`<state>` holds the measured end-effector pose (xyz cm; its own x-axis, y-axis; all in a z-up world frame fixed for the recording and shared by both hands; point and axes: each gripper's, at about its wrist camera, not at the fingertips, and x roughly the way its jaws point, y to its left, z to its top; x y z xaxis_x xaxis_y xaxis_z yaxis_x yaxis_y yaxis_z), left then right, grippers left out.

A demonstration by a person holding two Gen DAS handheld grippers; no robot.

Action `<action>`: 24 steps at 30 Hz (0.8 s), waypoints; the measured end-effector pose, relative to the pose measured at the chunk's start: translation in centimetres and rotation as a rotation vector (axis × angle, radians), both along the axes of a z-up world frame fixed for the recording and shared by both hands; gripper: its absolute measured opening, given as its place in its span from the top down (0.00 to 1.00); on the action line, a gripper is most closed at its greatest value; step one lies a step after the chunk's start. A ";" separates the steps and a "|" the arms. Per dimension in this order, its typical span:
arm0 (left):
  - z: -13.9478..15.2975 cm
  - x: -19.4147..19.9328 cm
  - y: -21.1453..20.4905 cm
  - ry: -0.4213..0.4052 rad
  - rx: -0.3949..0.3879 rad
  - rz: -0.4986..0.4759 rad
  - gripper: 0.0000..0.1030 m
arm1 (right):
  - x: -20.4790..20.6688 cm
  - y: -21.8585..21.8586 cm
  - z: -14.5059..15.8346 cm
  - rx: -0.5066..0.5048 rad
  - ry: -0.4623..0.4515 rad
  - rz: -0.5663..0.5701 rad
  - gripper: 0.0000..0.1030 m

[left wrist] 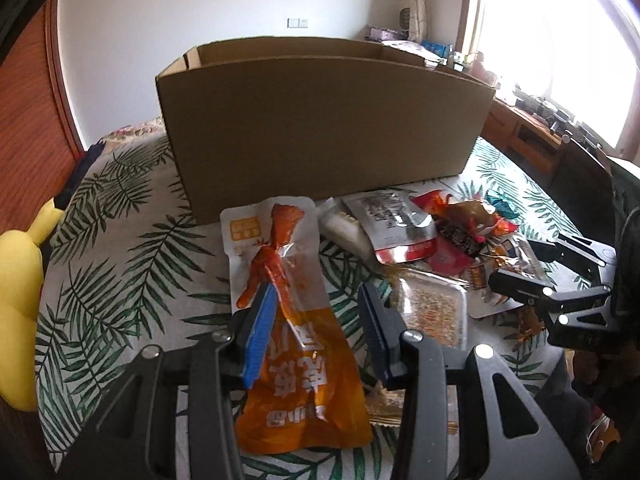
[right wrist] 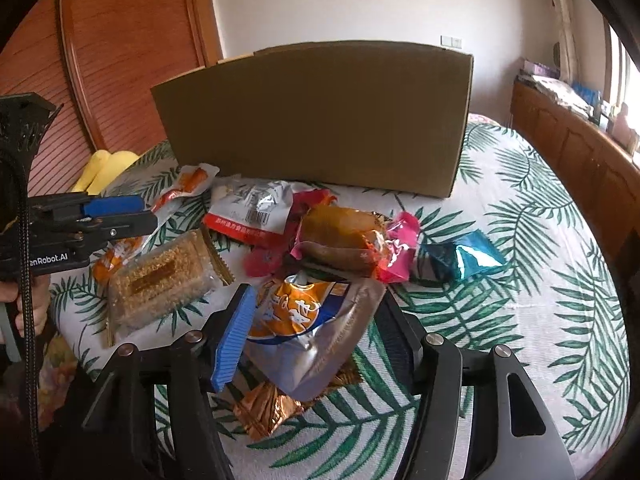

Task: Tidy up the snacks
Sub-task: 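Move left tool to orange chicken-feet packet while right tool approaches orange-blue bag, then grasp orange chicken-feet packet with left tool while right tool grasps orange-blue bag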

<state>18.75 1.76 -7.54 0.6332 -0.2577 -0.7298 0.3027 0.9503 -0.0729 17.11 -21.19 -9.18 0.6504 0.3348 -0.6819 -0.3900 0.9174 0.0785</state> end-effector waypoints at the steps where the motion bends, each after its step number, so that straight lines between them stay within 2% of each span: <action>1: -0.1 0.1 0.1 0.005 0.003 0.005 0.59 | 0.1 0.2 -0.2 -0.007 0.001 0.003 0.39; 14: -1.2 1.4 0.2 0.020 0.035 0.029 0.58 | 0.2 0.6 -1.0 0.010 -0.031 -0.009 0.34; 24: -0.3 1.6 0.4 0.035 0.040 0.054 0.58 | 0.3 0.8 -1.1 0.006 -0.039 -0.011 0.34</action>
<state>20.35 2.11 -7.85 0.6197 -0.1936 -0.7606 0.2486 0.9676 -0.0438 17.39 -20.40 -10.31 0.6801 0.3317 -0.6538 -0.3827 0.9213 0.0694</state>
